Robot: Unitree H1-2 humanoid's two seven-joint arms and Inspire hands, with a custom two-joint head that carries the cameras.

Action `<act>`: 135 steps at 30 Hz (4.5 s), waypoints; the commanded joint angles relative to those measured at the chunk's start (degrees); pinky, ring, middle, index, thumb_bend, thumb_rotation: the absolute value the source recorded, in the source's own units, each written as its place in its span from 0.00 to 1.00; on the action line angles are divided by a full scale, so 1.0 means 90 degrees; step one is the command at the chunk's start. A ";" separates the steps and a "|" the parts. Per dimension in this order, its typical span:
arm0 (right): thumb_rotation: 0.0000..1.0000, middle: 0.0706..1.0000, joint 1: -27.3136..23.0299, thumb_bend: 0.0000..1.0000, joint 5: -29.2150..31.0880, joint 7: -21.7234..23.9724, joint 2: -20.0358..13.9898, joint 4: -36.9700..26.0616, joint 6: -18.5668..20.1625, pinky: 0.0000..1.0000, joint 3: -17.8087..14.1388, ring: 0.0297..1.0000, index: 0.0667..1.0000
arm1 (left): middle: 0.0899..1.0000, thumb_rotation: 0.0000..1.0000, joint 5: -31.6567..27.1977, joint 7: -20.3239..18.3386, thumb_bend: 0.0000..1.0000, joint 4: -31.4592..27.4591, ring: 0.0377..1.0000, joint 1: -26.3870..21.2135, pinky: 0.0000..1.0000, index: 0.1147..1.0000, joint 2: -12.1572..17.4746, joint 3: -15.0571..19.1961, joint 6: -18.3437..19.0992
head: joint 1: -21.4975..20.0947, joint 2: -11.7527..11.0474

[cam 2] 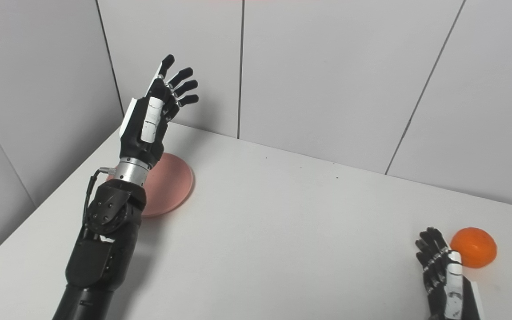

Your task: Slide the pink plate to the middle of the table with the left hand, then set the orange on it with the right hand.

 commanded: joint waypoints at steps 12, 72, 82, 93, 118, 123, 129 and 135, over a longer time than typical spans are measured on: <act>0.95 0.89 0.0502 0.60 0.0035 0.0143 0.0009 0.0785 -0.0318 0.98 -0.0049 0.92 0.87 | 0.92 0.85 -0.0020 -0.0055 1.00 0.1498 0.88 -0.0614 0.78 1.00 0.0896 0.0462 -0.0922 | 0.0031 -0.0001; 0.93 0.86 0.0546 0.59 0.0137 0.0170 0.0055 0.0753 -0.0331 0.96 -0.0057 0.90 0.85 | 0.94 0.83 -0.0870 -0.0255 0.88 0.4202 0.89 -0.0285 0.85 1.00 0.0973 0.0917 -0.1583 | -0.0105 0.0014; 0.92 0.86 0.0568 0.59 0.0121 0.0135 0.0096 0.0672 -0.0313 0.95 -0.0038 0.89 0.84 | 1.00 0.82 -0.3112 -0.0494 0.85 0.2188 0.98 -0.0081 0.99 1.00 0.0192 0.1670 0.0366 | -0.0154 0.0030; 0.94 0.86 0.0599 0.56 0.0119 0.0135 0.0110 0.0579 -0.0294 0.96 -0.0018 0.90 0.86 | 1.00 0.87 -0.3377 -0.0595 0.80 0.2378 0.96 -0.0098 0.95 1.00 0.0083 0.1774 0.0783 | -0.0191 0.0063; 0.95 0.86 0.0607 0.55 0.0066 0.0059 0.0118 0.0505 -0.0237 0.96 0.0003 0.89 0.86 | 0.98 0.87 -0.3299 -0.0722 0.78 0.2529 0.95 -0.0016 0.91 1.00 -0.0012 0.1766 0.0727 | -0.0226 0.0076; 0.93 0.86 0.0612 0.55 0.0112 0.0079 0.0105 0.0507 -0.0235 0.95 -0.0004 0.89 0.87 | 1.00 0.89 -0.3286 -0.0695 0.76 0.2608 0.96 0.0109 0.91 1.00 -0.0139 0.1701 0.0824 | -0.0219 0.0101; 0.93 0.85 0.0597 0.56 0.0104 0.0055 0.0110 0.0540 -0.0238 0.96 -0.0001 0.89 0.86 | 1.00 0.87 -0.3231 -0.0751 0.74 0.2828 0.96 0.0092 0.89 1.00 -0.0196 0.1651 0.0668 | -0.0224 0.0092; 0.93 0.86 0.0592 0.55 0.0086 0.0083 0.0097 0.0560 -0.0292 0.96 0.0022 0.89 0.87 | 0.99 0.88 -0.3182 -0.0784 0.75 0.2908 0.95 0.0086 0.89 1.00 -0.0162 0.1613 0.0588 | -0.0228 0.0100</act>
